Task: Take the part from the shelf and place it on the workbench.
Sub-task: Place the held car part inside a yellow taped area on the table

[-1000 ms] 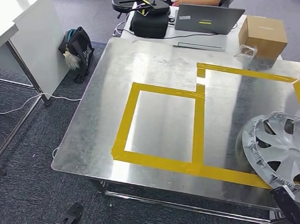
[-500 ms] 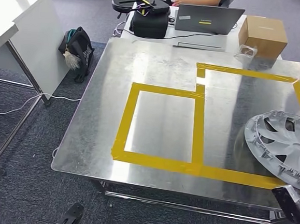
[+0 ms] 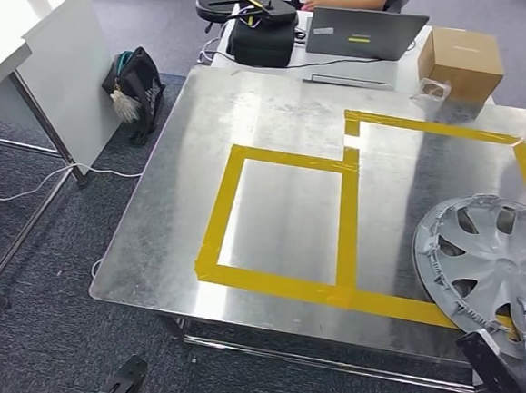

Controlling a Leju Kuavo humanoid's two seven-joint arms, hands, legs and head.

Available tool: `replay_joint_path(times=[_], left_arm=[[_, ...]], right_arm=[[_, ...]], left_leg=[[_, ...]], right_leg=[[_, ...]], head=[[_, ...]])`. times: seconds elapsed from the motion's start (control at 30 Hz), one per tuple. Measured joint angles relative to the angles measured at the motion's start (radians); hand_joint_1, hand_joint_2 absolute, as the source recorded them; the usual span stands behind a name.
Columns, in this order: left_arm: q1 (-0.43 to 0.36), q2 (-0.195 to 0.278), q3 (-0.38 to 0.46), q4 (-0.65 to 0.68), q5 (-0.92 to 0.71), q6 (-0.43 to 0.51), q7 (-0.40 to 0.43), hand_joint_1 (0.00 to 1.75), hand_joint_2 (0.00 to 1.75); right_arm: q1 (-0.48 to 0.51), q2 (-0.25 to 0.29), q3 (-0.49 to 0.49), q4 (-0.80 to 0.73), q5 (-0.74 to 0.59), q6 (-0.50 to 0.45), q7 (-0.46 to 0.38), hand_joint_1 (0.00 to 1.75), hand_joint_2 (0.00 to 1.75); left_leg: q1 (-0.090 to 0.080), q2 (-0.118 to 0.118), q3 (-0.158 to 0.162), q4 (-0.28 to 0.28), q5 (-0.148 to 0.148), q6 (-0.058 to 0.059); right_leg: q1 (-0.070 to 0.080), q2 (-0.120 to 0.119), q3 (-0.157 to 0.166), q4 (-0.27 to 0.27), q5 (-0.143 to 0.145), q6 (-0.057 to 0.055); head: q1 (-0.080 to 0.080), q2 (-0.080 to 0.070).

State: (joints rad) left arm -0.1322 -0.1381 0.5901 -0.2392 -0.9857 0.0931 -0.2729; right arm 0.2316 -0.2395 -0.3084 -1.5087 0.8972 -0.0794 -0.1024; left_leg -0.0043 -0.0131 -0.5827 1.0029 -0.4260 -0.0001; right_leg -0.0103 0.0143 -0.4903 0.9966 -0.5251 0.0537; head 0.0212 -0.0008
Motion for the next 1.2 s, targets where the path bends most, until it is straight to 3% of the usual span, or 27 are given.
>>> replay_joint_path(times=[0.27, 0.63, 0.87, 1.2], left_arm=[[0.000, 0.001, 0.000, 0.000, -0.001, -0.004, -0.001, 0.00, 0.00], [0.001, 0.003, 0.000, 0.000, 0.003, -0.003, -0.009, 0.00, 0.00], [0.002, 0.003, 0.000, 0.000, 0.006, 0.000, -0.009, 0.00, 0.00], [0.009, 0.003, 0.004, 0.000, 0.018, 0.014, -0.020, 0.00, 0.00]], right_arm=[[0.006, -0.059, 0.015, 0.005, -0.163, 0.187, -0.006, 0.00, 1.75], [0.042, -0.082, 0.032, -0.026, -0.299, 0.235, -0.083, 0.00, 1.75], [0.076, -0.081, 0.065, -0.088, -0.242, 0.171, -0.068, 0.00, 1.75], [0.168, -0.061, 0.157, -0.297, 0.090, -0.153, 0.003, 0.00, 1.75]], left_leg=[[0.000, 0.000, 0.000, 0.000, 0.000, 0.000], [0.000, 0.000, 0.001, 0.000, 0.000, 0.000], [0.000, 0.000, 0.000, 0.000, 0.000, 0.000], [0.000, 0.000, 0.000, 0.000, 0.000, 0.000]], right_leg=[[0.000, 0.000, 0.000, 0.000, 0.000, 0.000], [0.000, 0.001, 0.000, 0.000, 0.000, 0.000], [0.000, 0.000, 0.000, 0.000, 0.000, 0.000], [0.000, 0.000, 0.000, 0.000, 0.000, 0.000]], head=[[0.000, 0.000], [0.000, 0.000], [0.000, 0.000], [0.000, 0.000]])
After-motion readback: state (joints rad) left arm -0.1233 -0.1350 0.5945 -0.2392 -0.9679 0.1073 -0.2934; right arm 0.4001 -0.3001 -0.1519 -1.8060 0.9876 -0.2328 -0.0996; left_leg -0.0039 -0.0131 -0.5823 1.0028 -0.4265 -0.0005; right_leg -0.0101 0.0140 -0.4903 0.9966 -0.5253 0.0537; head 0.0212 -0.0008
